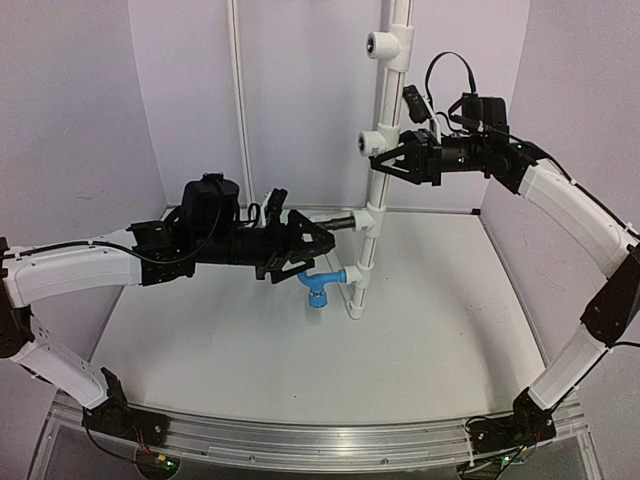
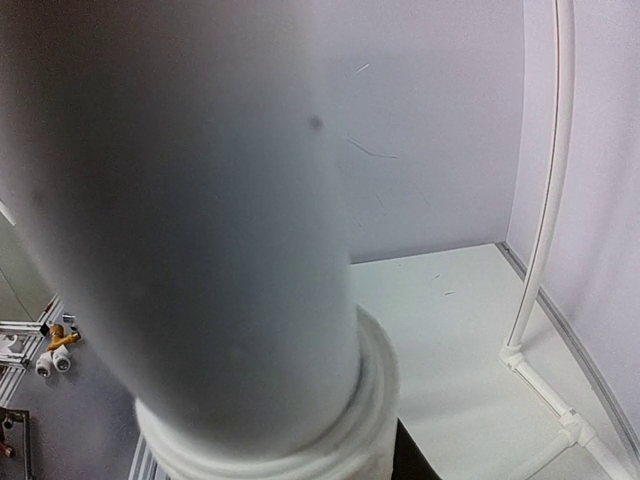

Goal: Install the water faucets

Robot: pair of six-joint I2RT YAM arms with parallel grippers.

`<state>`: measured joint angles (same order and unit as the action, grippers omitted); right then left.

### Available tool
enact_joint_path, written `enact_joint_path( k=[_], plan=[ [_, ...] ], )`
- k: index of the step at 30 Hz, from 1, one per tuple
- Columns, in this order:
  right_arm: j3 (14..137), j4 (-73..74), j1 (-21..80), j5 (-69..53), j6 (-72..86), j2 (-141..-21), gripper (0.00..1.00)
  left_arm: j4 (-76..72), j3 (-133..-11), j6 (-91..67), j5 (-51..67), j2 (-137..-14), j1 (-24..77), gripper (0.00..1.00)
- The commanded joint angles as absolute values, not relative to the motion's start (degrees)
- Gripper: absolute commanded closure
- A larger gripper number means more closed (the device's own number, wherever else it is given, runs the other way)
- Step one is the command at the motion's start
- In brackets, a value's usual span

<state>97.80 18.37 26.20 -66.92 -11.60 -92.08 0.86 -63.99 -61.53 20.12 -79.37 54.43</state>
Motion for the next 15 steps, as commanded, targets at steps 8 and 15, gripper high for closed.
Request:
enact_joint_path(
  k=[8, 15],
  plan=[
    [95.71, 25.49, 25.76, -63.80, -8.63, -91.49, 0.96, -0.53, -67.93, -63.53, 21.23, -81.31, 54.49, 0.52],
    [95.67, 25.48, 25.77, -63.99, -8.79, -91.67, 0.96, 4.31, -68.75, -62.63, 19.04, -79.82, 54.57, 0.66]
  ],
)
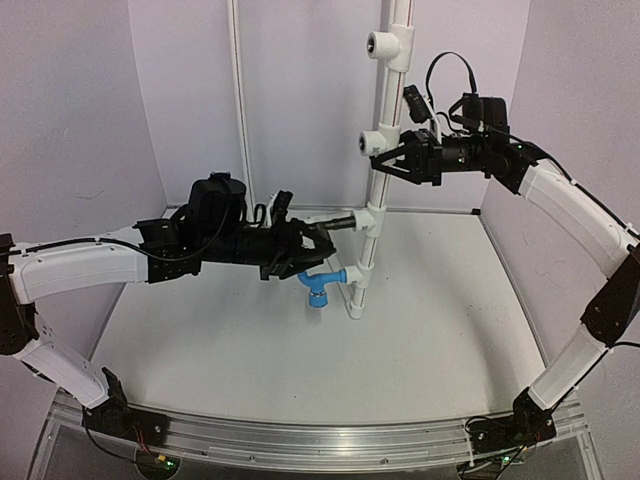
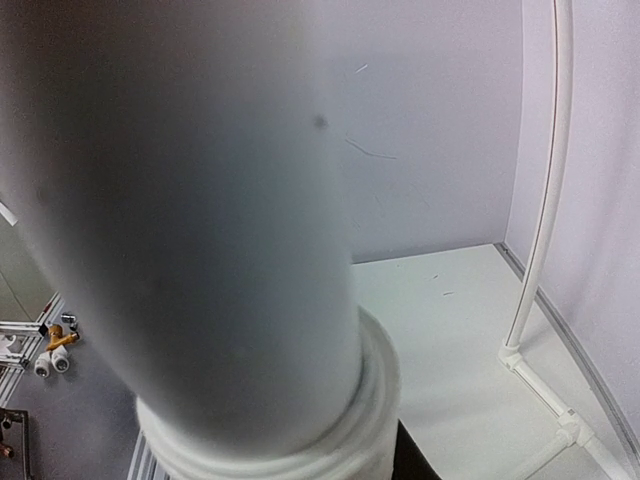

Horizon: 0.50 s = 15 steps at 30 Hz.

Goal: Install the water faucets

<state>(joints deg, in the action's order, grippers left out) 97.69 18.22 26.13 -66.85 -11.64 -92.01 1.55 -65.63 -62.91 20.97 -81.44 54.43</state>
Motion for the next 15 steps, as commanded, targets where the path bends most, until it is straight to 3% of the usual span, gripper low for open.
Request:
enact_joint_path(
  k=[1, 6, 15],
  plan=[
    [95.67, 25.49, 25.78, -64.05, -8.79, -91.74, 0.96, 5.02, -69.03, -62.36, 19.00, -79.81, 54.58, 0.69],
    [95.64, 25.49, 25.77, -64.07, -8.96, -91.76, 0.96, 7.56, -70.67, -60.95, 18.62, -80.00, 54.58, 0.75],
    [95.21, 25.42, 25.78, -64.07, -9.07, -91.34, 0.96, 17.00, -75.69, -54.05, 12.94, -81.57, 54.66, 0.75]
  ],
)
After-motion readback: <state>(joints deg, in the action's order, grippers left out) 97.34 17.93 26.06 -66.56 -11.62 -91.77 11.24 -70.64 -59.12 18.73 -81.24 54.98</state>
